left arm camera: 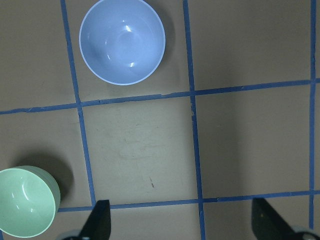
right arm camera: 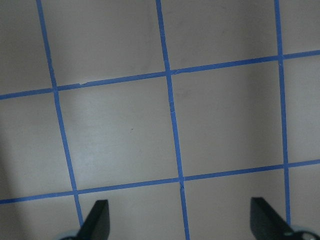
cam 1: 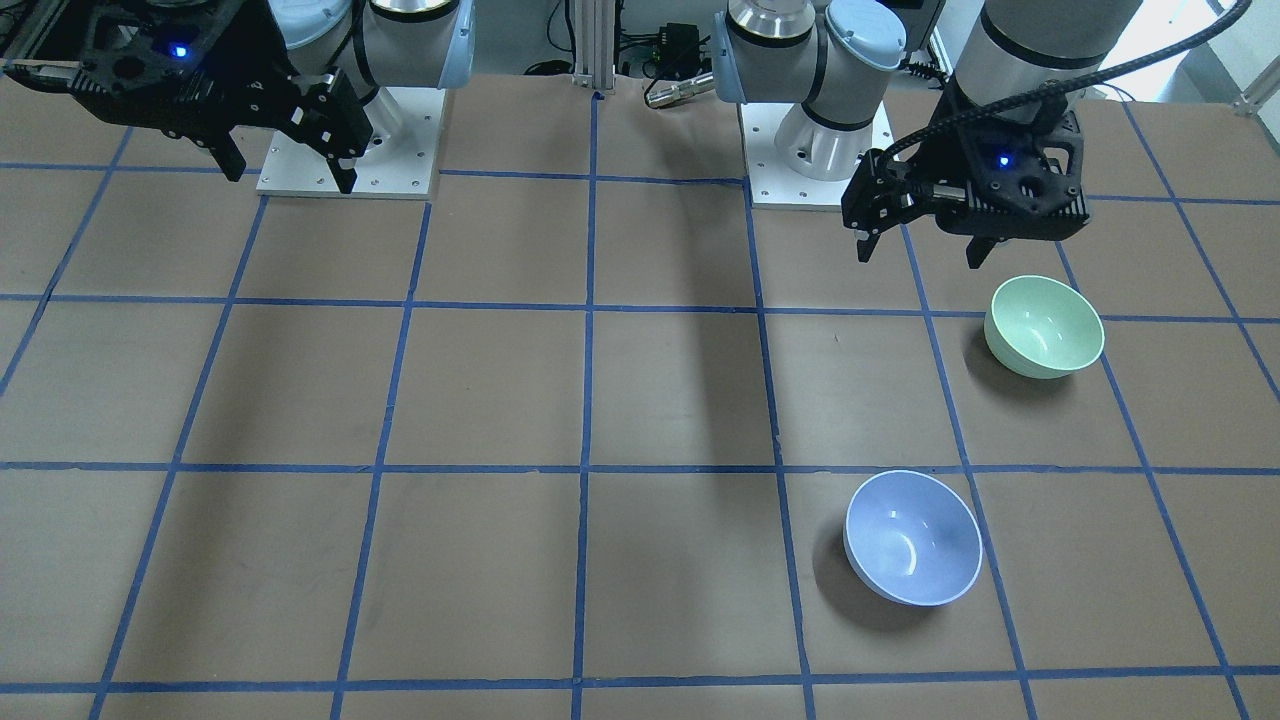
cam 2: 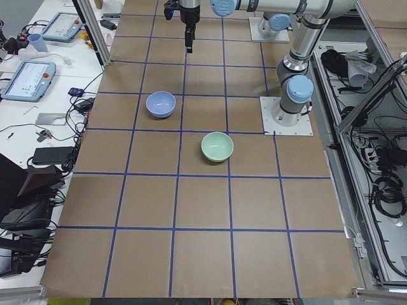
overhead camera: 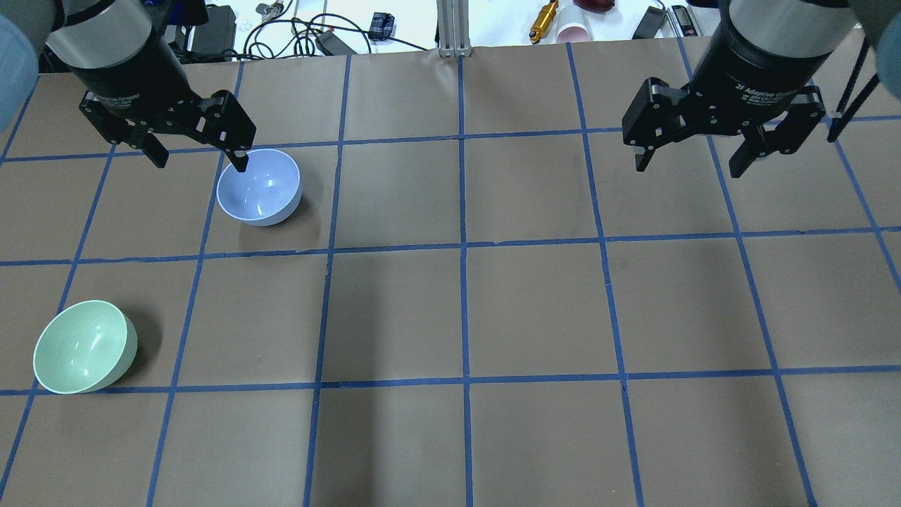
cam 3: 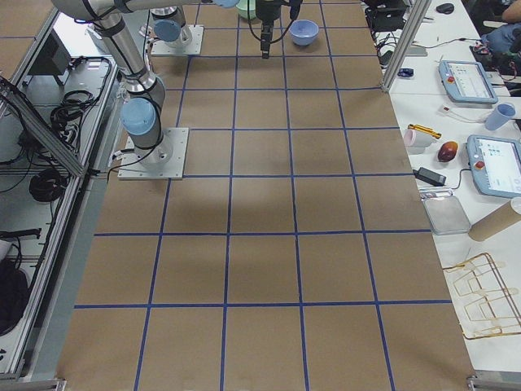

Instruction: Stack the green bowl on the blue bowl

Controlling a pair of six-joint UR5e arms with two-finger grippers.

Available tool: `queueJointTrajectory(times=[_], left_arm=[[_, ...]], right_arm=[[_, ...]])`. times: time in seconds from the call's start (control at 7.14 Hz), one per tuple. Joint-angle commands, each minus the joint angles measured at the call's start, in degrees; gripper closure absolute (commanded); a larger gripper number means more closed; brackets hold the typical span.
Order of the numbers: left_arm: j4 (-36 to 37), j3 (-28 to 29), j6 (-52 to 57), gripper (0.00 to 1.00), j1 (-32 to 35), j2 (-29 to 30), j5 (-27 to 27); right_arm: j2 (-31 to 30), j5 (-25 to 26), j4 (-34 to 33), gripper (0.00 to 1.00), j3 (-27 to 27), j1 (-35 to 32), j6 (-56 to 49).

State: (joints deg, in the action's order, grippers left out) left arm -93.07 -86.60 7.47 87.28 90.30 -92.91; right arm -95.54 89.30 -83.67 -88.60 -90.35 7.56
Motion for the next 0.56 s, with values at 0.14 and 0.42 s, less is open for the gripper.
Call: queueJointTrajectory(times=[0.14,0.42], left_arm=[[0.1,-0.1,0.0,0.00,0.0,-0.3,0.0],[0.1,-0.2,-0.1,0.00,0.0,-0.3,-0.1]], right_arm=[[0.0,0.0,0.0,0.00,0.0,0.0,0.0],[0.0,0.0,0.0,0.00,0.0,0.0,0.0]])
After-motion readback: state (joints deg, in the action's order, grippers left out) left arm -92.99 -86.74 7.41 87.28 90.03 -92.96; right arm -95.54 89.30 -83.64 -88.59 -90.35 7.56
